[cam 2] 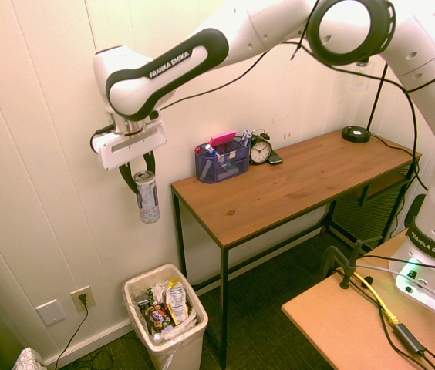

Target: Throw the can in the trash bin

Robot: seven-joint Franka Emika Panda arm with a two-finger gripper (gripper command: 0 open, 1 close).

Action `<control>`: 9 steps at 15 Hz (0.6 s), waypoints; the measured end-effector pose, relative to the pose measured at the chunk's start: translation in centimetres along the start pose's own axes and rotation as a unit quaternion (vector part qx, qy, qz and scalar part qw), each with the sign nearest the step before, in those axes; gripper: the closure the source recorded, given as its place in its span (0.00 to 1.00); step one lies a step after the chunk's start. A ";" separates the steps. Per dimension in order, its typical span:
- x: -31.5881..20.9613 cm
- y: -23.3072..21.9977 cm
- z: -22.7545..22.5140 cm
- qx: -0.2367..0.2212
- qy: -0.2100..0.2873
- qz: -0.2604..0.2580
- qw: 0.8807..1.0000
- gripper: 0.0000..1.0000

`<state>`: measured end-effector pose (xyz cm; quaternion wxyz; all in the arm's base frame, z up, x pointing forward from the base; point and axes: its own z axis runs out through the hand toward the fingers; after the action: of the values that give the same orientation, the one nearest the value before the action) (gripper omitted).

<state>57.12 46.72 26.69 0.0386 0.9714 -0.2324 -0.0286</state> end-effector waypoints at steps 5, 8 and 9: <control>0.8 -1.2 1.3 -0.016 -0.008 0.000 1.000 0.00; 1.2 -1.1 0.9 -0.012 -0.006 0.003 1.000 0.00; 1.3 -1.1 0.8 -0.012 -0.006 0.004 1.000 0.00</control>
<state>58.74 47.05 25.70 0.0488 0.9698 -0.2358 -0.0375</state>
